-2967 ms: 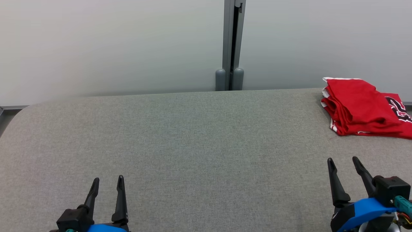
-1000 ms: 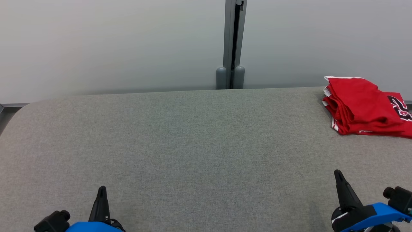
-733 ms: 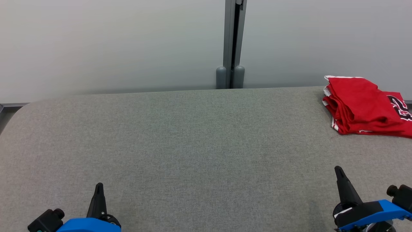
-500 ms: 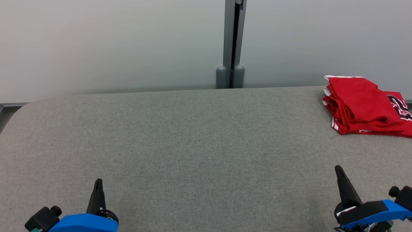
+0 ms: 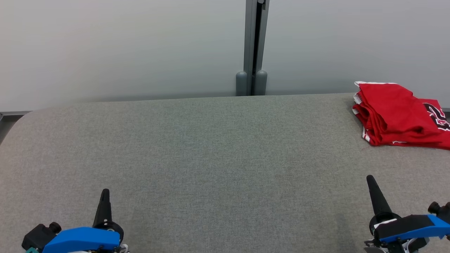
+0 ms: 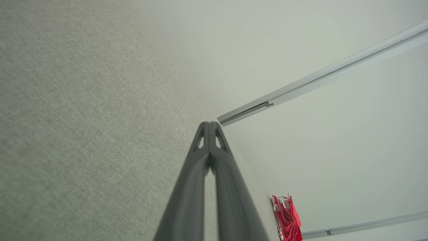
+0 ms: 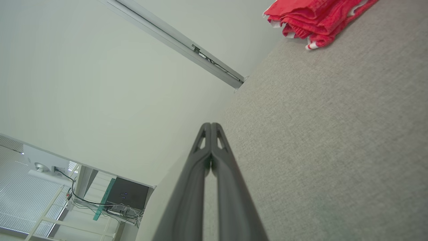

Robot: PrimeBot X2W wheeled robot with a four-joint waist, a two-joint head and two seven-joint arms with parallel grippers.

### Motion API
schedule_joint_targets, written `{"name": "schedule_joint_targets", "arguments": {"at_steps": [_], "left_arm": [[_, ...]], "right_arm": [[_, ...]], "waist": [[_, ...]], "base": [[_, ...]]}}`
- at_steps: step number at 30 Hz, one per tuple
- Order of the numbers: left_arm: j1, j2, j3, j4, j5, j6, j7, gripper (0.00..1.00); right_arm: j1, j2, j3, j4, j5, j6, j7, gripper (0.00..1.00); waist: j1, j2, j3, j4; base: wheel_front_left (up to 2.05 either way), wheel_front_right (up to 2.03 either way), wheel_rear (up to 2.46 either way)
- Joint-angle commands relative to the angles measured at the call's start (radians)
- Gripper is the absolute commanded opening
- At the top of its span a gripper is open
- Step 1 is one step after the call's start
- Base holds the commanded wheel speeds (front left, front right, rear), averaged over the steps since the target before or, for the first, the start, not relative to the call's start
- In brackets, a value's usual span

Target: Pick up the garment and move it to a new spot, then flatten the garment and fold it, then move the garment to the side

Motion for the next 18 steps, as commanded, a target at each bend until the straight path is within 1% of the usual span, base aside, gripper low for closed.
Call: {"name": "schedule_joint_targets", "arguments": {"at_steps": [1, 18], "left_arm": [[-0.03, 0.001, 0.011, -0.016, -0.032, -0.005, 0.009, 0.0], [-0.049, -0.006, 0.036, -0.03, -0.18, -0.013, 0.051, 0.0]], "right_arm": [[-0.026, -0.007, -0.003, -0.005, 0.04, 0.0, 0.003, 0.0], [-0.041, -0.008, -0.003, 0.003, 0.211, 0.0, 0.019, 0.0]], "waist": [[0.0, -0.0001, 0.0, 0.0], [0.0, -0.0001, 0.004, 0.0]], "base": [[0.0, 0.0, 0.0], [0.0, 0.0, 0.0]]}}
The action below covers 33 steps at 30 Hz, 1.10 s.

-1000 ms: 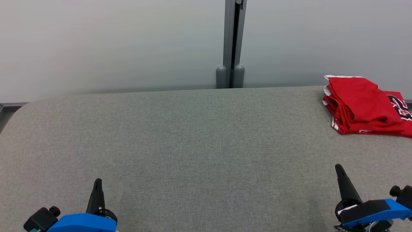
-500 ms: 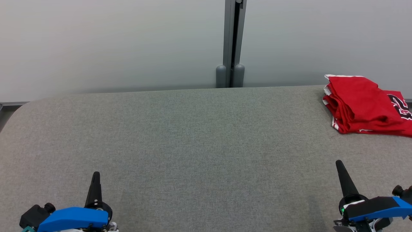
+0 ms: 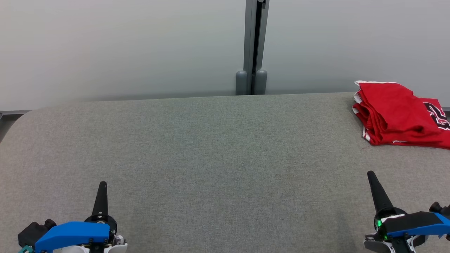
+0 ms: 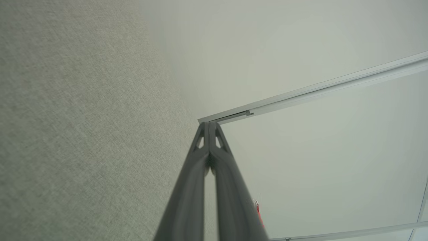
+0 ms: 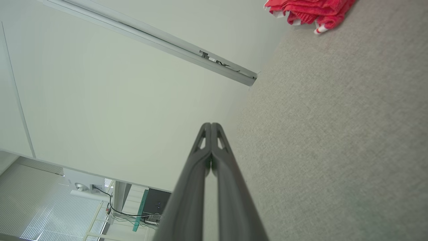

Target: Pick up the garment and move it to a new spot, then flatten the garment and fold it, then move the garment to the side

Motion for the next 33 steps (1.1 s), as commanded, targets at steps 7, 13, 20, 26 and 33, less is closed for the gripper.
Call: {"name": "schedule_joint_targets", "arguments": {"at_steps": [7, 13, 20, 26, 33], "left_arm": [[-0.03, -0.002, 0.017, -0.016, -0.07, -0.01, 0.02, 0.0], [-0.038, -0.004, 0.024, -0.021, -0.119, -0.013, 0.034, 0.0], [-0.044, -0.007, 0.033, -0.026, -0.172, -0.016, 0.048, 0.0], [-0.049, -0.009, 0.041, -0.029, -0.214, -0.018, 0.061, 0.0], [-0.055, -0.012, 0.05, -0.034, -0.261, -0.019, 0.074, 0.0]], "right_arm": [[-0.028, -0.008, -0.003, -0.002, 0.084, 0.0, 0.008, 0.0], [-0.031, -0.009, -0.003, 0.001, 0.139, 0.0, 0.014, 0.0], [-0.039, -0.009, -0.004, 0.004, 0.2, 0.0, 0.018, 0.0], [-0.044, -0.009, -0.004, 0.007, 0.248, 0.0, 0.024, 0.0], [-0.046, -0.009, -0.004, 0.01, 0.303, 0.0, 0.029, 0.0]], "waist": [[-0.0001, -0.0001, 0.002, 0.0], [-0.0001, -0.0001, 0.003, 0.0], [-0.0001, -0.0001, 0.004, -0.001], [-0.0001, -0.0001, 0.006, -0.001], [-0.0001, -0.0001, 0.007, -0.001]], "base": [[0.0, 0.0, 0.0], [0.0, 0.0, 0.0], [0.0, 0.0, 0.0], [0.0, 0.0, 0.0], [0.0, 0.0, 0.0]]}}
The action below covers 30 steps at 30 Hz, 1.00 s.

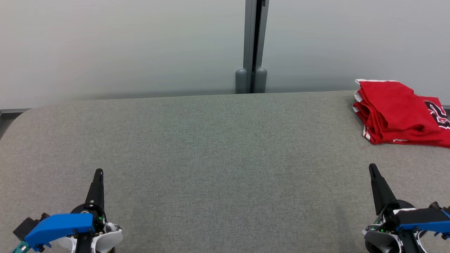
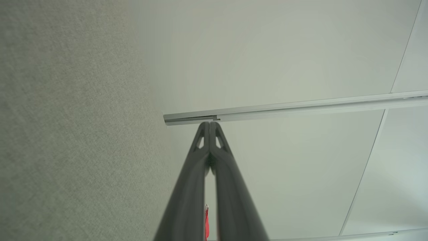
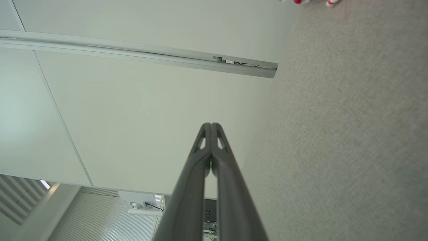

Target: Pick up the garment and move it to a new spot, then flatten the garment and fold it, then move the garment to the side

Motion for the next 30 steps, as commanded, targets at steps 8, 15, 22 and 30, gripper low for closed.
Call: {"name": "schedule_joint_targets", "arguments": {"at_steps": [8, 15, 22, 30], "left_arm": [[-0.025, -0.004, 0.015, -0.012, -0.064, -0.009, 0.02, 0.0], [-0.029, -0.007, 0.022, -0.016, -0.109, -0.011, 0.032, 0.0], [-0.028, -0.007, 0.023, -0.015, -0.111, -0.01, 0.034, 0.0], [-0.028, -0.007, 0.023, -0.015, -0.111, -0.01, 0.034, 0.0]], "right_arm": [[-0.018, -0.008, -0.003, 0.003, 0.077, 0.0, 0.01, 0.0], [-0.024, -0.008, -0.003, 0.006, 0.125, 0.0, 0.014, 0.0], [-0.025, -0.008, -0.003, 0.006, 0.129, 0.0, 0.014, 0.0], [-0.025, -0.008, -0.003, 0.006, 0.129, 0.0, 0.014, 0.0]], "waist": [[0.0, -0.0001, 0.002, 0.0], [0.0, -0.0001, 0.003, 0.0], [0.0, -0.0001, 0.004, 0.0], [0.0, -0.0001, 0.004, 0.0]], "base": [[0.0, 0.0, 0.0], [0.0, 0.0, 0.0], [0.0, 0.0, 0.0], [0.0, 0.0, 0.0]]}}
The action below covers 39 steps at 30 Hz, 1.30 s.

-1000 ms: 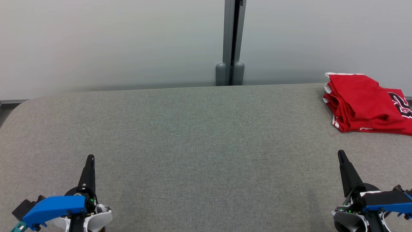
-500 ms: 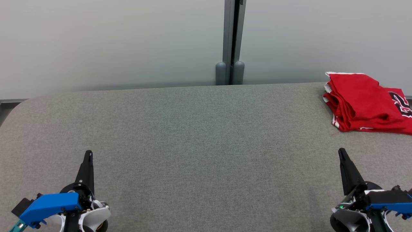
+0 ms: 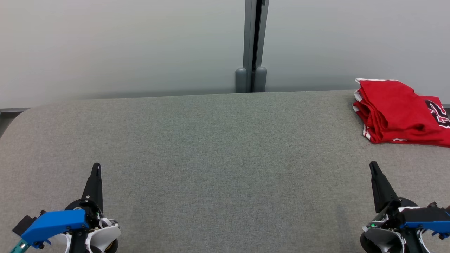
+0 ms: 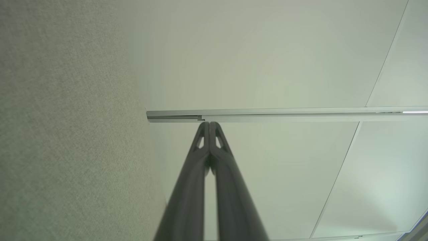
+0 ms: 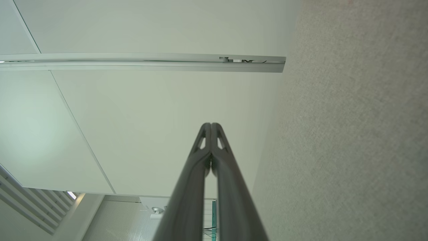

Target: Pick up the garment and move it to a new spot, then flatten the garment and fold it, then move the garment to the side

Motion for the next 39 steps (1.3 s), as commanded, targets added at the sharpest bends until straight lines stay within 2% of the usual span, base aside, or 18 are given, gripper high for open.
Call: {"name": "schedule_joint_targets", "arguments": {"at_steps": [1, 39], "left_arm": [[-0.01, -0.002, 0.003, -0.004, -0.002, -0.004, 0.004, 0.0], [-0.01, -0.002, 0.002, -0.004, -0.002, -0.004, 0.004, 0.0]], "right_arm": [[-0.014, -0.007, -0.002, 0.002, 0.003, 0.0, 0.003, 0.0], [-0.013, -0.007, -0.002, 0.001, 0.003, 0.0, 0.002, 0.0]], "waist": [[0.0, -0.0001, 0.0, 0.0], [0.0, -0.0001, 0.0, 0.0]], "base": [[0.0, 0.0, 0.0], [0.0, 0.0, 0.0]]}}
